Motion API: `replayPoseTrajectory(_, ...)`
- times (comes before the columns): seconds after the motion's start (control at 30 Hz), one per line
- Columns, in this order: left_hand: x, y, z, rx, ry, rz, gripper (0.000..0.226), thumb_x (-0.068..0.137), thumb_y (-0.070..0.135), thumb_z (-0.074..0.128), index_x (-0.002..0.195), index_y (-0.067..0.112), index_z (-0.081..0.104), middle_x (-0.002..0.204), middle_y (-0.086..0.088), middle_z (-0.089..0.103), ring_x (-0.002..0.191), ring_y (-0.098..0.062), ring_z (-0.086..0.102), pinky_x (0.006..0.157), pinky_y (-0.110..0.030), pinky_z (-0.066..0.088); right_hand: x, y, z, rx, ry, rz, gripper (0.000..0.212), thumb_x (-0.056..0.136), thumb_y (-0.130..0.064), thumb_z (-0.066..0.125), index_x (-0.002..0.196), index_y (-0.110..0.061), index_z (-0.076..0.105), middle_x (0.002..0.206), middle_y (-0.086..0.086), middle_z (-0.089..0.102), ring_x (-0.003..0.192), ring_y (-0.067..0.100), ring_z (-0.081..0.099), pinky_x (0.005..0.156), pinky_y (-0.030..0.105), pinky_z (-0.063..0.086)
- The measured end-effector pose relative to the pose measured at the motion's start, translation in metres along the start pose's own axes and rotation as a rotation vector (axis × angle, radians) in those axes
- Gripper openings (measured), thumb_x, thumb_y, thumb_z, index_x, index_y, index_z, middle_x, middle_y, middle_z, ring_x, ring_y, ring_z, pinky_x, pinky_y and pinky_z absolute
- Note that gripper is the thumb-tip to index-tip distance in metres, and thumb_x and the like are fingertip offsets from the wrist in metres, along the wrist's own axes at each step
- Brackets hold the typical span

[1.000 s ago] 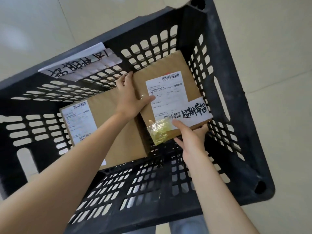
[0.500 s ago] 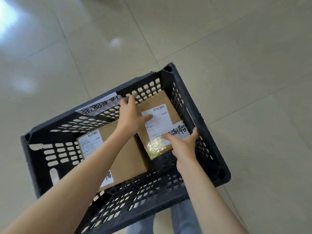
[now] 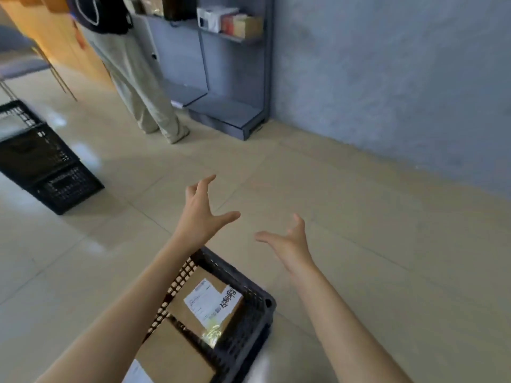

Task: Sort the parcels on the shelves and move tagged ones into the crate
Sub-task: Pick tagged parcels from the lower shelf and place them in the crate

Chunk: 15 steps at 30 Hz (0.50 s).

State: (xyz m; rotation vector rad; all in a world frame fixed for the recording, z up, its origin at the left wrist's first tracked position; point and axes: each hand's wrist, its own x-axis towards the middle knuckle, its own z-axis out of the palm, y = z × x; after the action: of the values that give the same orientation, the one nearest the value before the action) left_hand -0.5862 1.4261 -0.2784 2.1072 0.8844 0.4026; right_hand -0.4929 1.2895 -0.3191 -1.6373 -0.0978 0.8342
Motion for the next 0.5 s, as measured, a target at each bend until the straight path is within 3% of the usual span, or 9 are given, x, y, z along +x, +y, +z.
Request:
replayPoseTrajectory(0.17, -0.019, 0.155, 0.047, -0.048, -0.120, 0.286, 0.088, 0.068, 0.030, 0.080, 0.140, 0.027, 0.029, 0.130, 0.001, 0.029, 0.126, -0.019, 0.038, 0.106, -0.042, 0.036, -0.052, -0.065, -0.138, 0.132, 0.234, -0.165, 0.107, 0.068, -0.017, 0.080, 0.148, -0.027, 0.011, 0.150, 0.006, 0.026, 0.125, 0.015, 0.038, 0.088, 0.026, 0.035)
replayPoseTrajectory(0.27, -0.051, 0.253, 0.101, -0.061, -0.207, 0.496, 0.087, 0.068, 0.028, 0.081, 0.139, 0.027, 0.031, 0.136, -0.004, 0.031, 0.126, -0.019, 0.039, 0.106, -0.042, 0.037, -0.098, -0.081, -0.248, 0.211, 0.402, -0.244, 0.105, 0.069, -0.018, 0.079, 0.148, -0.030, 0.011, 0.150, 0.007, 0.025, 0.123, 0.015, 0.040, 0.087, 0.027, 0.037)
replayPoseTrajectory(0.4, -0.132, 0.385, 0.209, -0.174, -0.362, 0.716, 0.084, 0.068, 0.023, 0.081, 0.138, 0.025, 0.034, 0.139, -0.007, 0.032, 0.123, -0.021, 0.044, 0.104, -0.042, 0.040, -0.195, -0.064, -0.424, 0.269, 0.726, -0.319, 0.102, 0.069, -0.016, 0.079, 0.147, -0.031, 0.014, 0.149, 0.004, 0.029, 0.115, 0.011, 0.040, 0.083, 0.024, 0.033)
replayPoseTrajectory(0.5, -0.231, 0.476, 0.308, -0.252, -0.568, 0.866, 0.083, 0.070, 0.025, 0.080, 0.138, 0.025, 0.033, 0.141, -0.006, 0.033, 0.125, -0.022, 0.044, 0.101, -0.042, 0.041, -0.302, -0.026, -0.560, 0.306, 0.989, -0.336, 0.095, 0.068, -0.013, 0.079, 0.143, -0.025, 0.022, 0.143, 0.007, 0.037, 0.120, 0.022, 0.049, 0.083, 0.030, 0.041)
